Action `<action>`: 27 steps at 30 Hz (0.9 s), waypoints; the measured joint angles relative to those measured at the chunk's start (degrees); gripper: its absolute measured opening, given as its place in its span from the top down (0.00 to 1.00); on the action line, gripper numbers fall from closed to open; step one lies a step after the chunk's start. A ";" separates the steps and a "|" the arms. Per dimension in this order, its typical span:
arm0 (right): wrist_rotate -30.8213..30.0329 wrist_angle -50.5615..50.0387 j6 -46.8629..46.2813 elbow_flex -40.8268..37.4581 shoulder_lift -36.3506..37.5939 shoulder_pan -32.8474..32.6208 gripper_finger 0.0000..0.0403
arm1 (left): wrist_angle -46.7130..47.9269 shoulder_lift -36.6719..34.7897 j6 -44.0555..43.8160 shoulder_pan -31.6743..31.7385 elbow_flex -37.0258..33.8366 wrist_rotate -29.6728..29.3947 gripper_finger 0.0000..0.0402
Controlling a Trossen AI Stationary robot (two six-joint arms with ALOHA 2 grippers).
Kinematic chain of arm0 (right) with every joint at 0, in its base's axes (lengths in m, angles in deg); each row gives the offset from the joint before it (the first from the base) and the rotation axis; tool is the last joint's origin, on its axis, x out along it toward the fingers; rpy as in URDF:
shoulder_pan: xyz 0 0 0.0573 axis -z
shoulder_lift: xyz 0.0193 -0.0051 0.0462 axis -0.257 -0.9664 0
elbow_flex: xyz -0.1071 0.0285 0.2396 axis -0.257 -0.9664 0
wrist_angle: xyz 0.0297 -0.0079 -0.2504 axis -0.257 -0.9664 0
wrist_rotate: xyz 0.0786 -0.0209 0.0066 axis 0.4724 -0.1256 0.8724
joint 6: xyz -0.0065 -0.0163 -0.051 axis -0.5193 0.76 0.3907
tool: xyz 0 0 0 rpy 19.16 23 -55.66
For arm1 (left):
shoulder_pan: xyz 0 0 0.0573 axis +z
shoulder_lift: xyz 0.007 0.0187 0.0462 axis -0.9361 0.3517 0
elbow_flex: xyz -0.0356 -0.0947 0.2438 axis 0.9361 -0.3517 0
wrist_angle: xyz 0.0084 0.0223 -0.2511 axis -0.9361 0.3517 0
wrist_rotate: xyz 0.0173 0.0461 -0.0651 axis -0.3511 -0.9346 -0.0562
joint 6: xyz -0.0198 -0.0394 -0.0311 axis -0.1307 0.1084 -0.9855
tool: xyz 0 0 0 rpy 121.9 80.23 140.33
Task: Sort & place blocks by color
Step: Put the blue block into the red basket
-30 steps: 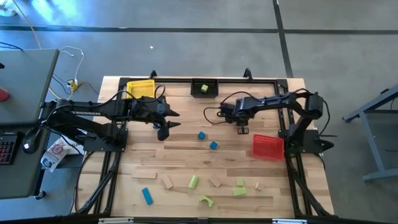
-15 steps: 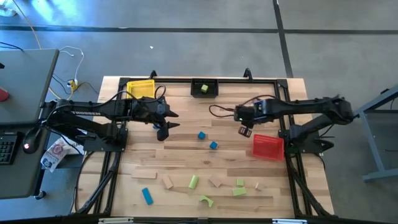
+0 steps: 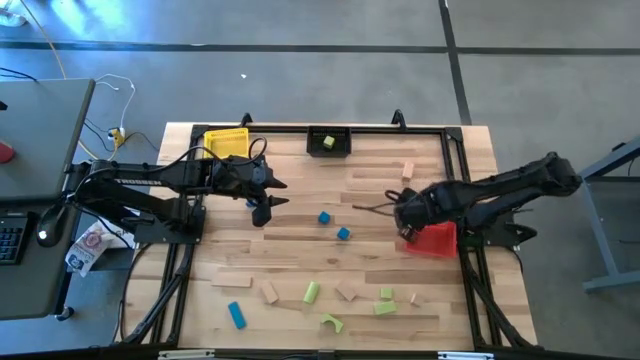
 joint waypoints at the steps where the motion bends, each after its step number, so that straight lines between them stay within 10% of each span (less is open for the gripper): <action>1: 0.36 -0.18 -1.42 -0.21 0.00 -1.23 0.76 | 0.00 0.00 0.00 0.00 0.00 0.00 0.54; 27: 7.67 -3.51 -16.44 -0.52 -15.07 -13.47 0.76 | 0.28 0.00 4.56 -4.29 0.00 5.21 0.54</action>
